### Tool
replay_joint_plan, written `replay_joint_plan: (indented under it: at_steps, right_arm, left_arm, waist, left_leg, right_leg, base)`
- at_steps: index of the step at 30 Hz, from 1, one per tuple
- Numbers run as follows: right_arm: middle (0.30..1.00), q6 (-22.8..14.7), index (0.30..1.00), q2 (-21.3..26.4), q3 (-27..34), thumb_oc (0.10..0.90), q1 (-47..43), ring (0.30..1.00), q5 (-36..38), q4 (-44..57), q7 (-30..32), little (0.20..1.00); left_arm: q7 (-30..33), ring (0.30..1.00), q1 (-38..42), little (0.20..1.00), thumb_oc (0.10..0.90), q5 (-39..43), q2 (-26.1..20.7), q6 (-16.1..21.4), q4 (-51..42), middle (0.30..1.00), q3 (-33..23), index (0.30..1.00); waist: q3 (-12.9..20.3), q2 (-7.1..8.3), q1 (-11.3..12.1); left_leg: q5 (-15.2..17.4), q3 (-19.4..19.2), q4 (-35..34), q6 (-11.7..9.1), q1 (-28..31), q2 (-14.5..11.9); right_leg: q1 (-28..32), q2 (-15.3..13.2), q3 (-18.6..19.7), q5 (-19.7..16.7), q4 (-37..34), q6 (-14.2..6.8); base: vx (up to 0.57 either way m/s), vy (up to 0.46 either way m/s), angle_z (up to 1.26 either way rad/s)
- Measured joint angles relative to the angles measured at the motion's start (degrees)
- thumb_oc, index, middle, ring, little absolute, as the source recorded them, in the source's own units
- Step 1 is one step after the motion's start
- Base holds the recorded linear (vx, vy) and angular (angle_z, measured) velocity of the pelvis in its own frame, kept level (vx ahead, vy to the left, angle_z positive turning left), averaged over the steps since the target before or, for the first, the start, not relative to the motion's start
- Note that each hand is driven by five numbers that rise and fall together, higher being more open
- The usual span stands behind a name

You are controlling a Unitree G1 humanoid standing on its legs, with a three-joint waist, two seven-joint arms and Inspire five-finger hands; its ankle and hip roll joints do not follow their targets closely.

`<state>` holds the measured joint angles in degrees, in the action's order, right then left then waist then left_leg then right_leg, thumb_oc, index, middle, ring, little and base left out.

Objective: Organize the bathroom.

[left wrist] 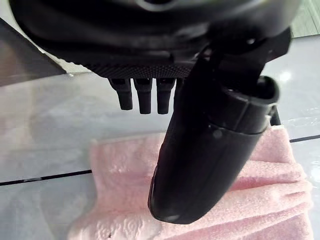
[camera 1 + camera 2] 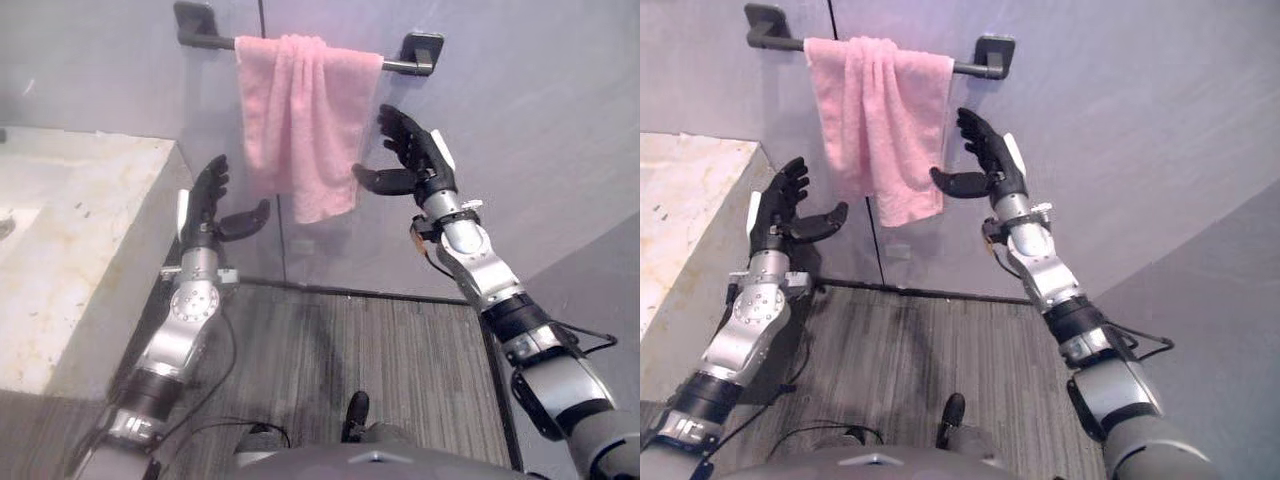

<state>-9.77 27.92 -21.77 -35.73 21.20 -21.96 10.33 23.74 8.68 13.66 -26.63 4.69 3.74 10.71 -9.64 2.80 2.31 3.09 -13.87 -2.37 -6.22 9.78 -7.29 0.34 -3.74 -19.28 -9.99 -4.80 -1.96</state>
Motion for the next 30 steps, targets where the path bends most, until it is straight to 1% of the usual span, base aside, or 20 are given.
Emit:
replay_joint_plan:
  at_steps: [4,7,9,13,15,18,22,23,24,25,27,28,29,30]
  right_arm:
    - [0.9,0.43,0.9,0.34,0.4,0.8,-0.09,0.9,0.0,0.19,1.48,0.9]
    - [0.9,0.6,0.9,0.28,0.44,0.8,-0.09,0.9,-0.05,0.2,2.33,0.9]
    - [0.9,0.61,0.9,0.29,0.57,0.8,-0.08,0.9,-0.02,0.18,2.5,0.9]
    - [0.9,0.6,0.9,0.28,0.91,0.8,-0.09,0.9,0.05,0.18,1.42,0.9]
    - [0.9,0.6,0.9,0.29,0.93,0.8,-0.1,0.9,0.16,0.18,0.98,0.9]
    - [0.9,0.6,0.9,0.29,0.95,0.8,-0.16,0.9,2.22,0.14,-0.25,0.9]
    - [0.9,0.6,0.9,0.29,0.95,0.8,-0.25,0.9,2.29,0.14,-1.04,0.9]
    - [0.9,0.6,0.9,0.29,0.96,0.8,-0.38,0.9,2.29,0.12,-1.05,0.9]
    - [0.853,0.6,0.853,0.29,0.96,0.769,-0.5,0.853,2.29,0.05,-1.04,0.853]
    - [0.74,0.6,0.74,0.29,0.96,0.693,-0.81,0.74,2.29,0.0,-1.03,0.74]
    - [0.594,0.59,0.594,0.29,0.99,0.596,-1.39,0.594,2.28,-0.07,-1.03,0.594]
    - [0.594,0.59,0.594,0.29,1.0,0.596,-1.53,0.594,2.28,-0.07,-1.02,0.594]
    - [0.629,0.59,0.629,0.3,1.01,0.62,-1.61,0.629,2.29,-0.07,-1.05,0.629]
    - [0.636,0.59,0.636,0.3,1.03,0.624,-1.61,0.636,2.31,-0.08,-1.07,0.636]
  left_arm:
    - [-0.17,0.9,-1.71,0.9,0.8,0.26,-0.03,0.0,0.08,0.9,-0.49,0.9]
    - [-1.37,0.9,-4.87,0.9,0.8,1.71,-0.21,0.07,0.05,0.9,-2.37,0.9]
    - [-1.44,0.9,-5.23,0.9,0.8,1.79,-0.24,0.06,0.08,0.9,-2.74,0.9]
    - [-2.21,0.9,-5.23,0.9,0.8,1.97,-0.25,0.06,0.07,0.9,-2.88,0.9]
    - [-2.46,0.9,-5.23,0.9,0.8,1.97,-0.25,0.06,0.07,0.9,-2.87,0.9]
    - [-2.81,0.9,-5.23,0.9,0.8,1.97,-0.25,0.06,0.07,0.9,-2.87,0.9]
    - [-3.25,0.9,-5.24,0.9,0.8,1.97,-0.25,0.06,0.07,0.9,-2.87,0.9]
    - [-3.26,0.9,-5.28,0.9,0.8,1.98,-0.25,0.06,0.08,0.9,-2.88,0.9]
    - [-3.28,0.9,-5.32,0.9,0.8,1.98,-0.25,0.06,0.08,0.9,-2.88,0.9]
    - [-3.31,0.9,-5.4,0.9,0.8,1.99,-0.25,0.07,0.08,0.9,-2.88,0.9]
    - [-3.48,0.9,-5.8,0.9,0.8,2.02,-0.25,0.07,0.07,0.9,-2.88,0.9]
    - [-3.65,0.9,-6.11,0.9,0.8,2.07,-0.25,0.07,0.07,0.9,-2.89,0.9]
    - [-4.0,0.9,-6.66,0.9,0.8,2.11,-0.26,0.07,0.07,0.9,-2.91,0.9]
    - [-4.34,0.9,-7.22,0.9,0.8,2.47,-0.26,0.06,0.08,0.9,-2.91,0.9]
  waist:
    - [0.03,-0.05,0.54]
    - [0.05,-0.09,0.95]
    - [0.06,-0.1,1.53]
    - [0.12,-0.21,2.44]
    - [0.17,-0.28,2.57]
    - [0.2,-0.34,2.61]
    - [0.2,-0.34,2.77]
    - [0.21,-0.36,3.12]
    - [0.22,-0.37,3.14]
    - [0.22,-0.37,3.29]
    - [0.24,-0.4,3.64]
    - [0.26,-0.43,3.73]
    - [0.31,-0.48,3.77]
    - [0.35,-0.52,3.79]
  left_leg:
    - [-0.03,0.02,-0.05,-0.05,-0.06,-0.04]
    - [-0.11,0.18,-0.16,-0.05,0.01,0.14]
    - [-0.17,0.27,-0.18,-0.04,-0.02,0.14]
    - [-0.22,0.34,-0.12,-0.03,-0.01,0.16]
    - [-0.23,0.46,-0.02,-0.04,-0.08,0.16]
    - [-0.3,0.84,0.04,-0.06,-0.17,0.14]
    - [-0.52,1.44,0.05,-0.07,-0.29,0.15]
    - [-0.57,1.62,0.08,-0.07,-0.38,0.16]
    - [-0.59,1.69,0.1,-0.08,-0.4,0.17]
    - [-0.67,1.75,0.1,-0.12,-0.44,0.18]
    - [-0.79,1.95,0.11,-0.15,-0.53,0.18]
    - [-0.82,2.02,0.12,-0.16,-0.56,0.18]
    - [-0.87,2.21,0.12,-0.15,-0.66,0.19]
    - [-0.91,2.34,0.13,-0.14,-0.73,0.21]
  right_leg:
    - [0.01,-0.01,-0.01,0.04,-0.01,0.0]
    - [0.06,-0.14,0.04,0.24,-0.02,0.21]
    - [0.06,-0.15,0.0,0.24,-0.02,0.2]
    - [0.17,-0.19,0.01,0.23,-0.02,0.21]
    - [0.22,-0.21,-0.03,0.23,-0.02,0.21]
    - [0.43,-0.25,-0.32,0.24,-0.02,0.22]
    - [0.65,-0.36,-0.85,0.24,-0.02,0.22]
    - [0.72,-0.42,-0.92,0.26,-0.02,0.22]
    - [0.72,-0.43,-0.95,0.26,-0.02,0.23]
    - [0.72,-0.45,-0.96,0.26,-0.02,0.23]
    - [0.72,-0.48,-1.06,0.26,-0.02,0.23]
    - [0.73,-0.49,-1.1,0.26,-0.02,0.23]
    - [0.73,-0.52,-1.22,0.26,-0.02,0.23]
    - [0.73,-0.56,-1.29,0.26,-0.02,0.23]
  base:
    - [0.13,-0.033,0.0]
    - [0.11,-0.03,0.02]
    - [0.12,-0.034,0.02]
    - [0.09,-0.027,0.01]
    - [0.09,-0.033,0.03]
    - [0.07,-0.025,0.06]
    - [0.05,-0.013,0.07]
    - [0.06,-0.015,0.07]
    - [0.04,-0.012,0.04]
    - [0.04,-0.01,0.03]
    - [0.04,-0.008,0.04]
    - [0.04,-0.006,0.06]
    - [0.04,-0.01,0.06]
    - [0.04,-0.01,0.07]
